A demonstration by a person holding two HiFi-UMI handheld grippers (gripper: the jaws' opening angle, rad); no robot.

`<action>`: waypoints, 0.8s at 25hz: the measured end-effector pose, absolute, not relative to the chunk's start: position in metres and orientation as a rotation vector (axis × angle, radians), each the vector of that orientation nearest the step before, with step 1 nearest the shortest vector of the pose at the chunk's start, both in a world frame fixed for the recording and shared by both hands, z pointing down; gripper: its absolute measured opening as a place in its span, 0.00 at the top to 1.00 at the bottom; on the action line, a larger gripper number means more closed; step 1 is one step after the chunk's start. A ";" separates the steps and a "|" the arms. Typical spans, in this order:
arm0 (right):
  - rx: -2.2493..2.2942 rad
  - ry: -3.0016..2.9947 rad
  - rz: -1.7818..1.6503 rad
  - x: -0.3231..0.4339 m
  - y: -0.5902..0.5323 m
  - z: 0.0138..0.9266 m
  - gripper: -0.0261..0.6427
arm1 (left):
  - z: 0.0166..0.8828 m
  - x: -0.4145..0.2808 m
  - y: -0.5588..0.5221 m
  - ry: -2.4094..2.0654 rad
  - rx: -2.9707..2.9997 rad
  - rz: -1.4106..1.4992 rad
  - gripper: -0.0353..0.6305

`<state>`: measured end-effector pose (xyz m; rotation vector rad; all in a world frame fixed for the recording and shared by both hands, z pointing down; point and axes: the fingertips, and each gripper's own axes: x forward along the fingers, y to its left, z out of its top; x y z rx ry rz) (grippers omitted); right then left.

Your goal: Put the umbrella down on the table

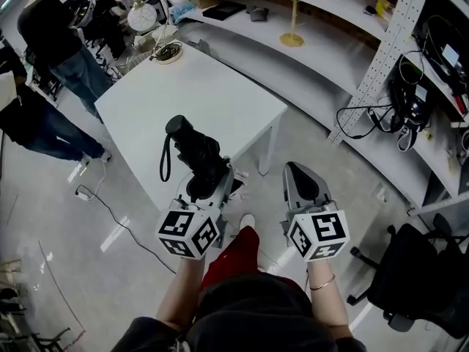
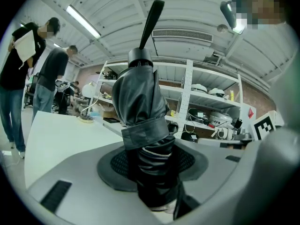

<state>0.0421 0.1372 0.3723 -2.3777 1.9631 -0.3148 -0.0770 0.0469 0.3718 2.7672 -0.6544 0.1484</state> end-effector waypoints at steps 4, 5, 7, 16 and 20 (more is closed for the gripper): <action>-2.377 1.968 -0.340 0.058 0.108 0.377 0.94 | 0.377 -0.064 0.016 -0.670 2.746 0.156 0.65; -2.379 1.967 -0.348 0.063 0.100 0.378 0.94 | 0.377 -0.061 0.008 -0.672 2.741 0.158 0.65; -2.380 1.965 -0.360 0.071 0.085 0.379 0.94 | 0.378 -0.054 -0.008 -0.679 2.733 0.161 0.65; -2.380 1.974 -0.356 0.104 0.017 0.374 0.94 | 0.374 -0.023 -0.075 -0.696 2.718 0.146 0.65; -2.364 1.995 -0.344 0.112 -0.016 0.370 0.94 | 0.371 -0.015 -0.102 -0.706 2.715 0.138 0.65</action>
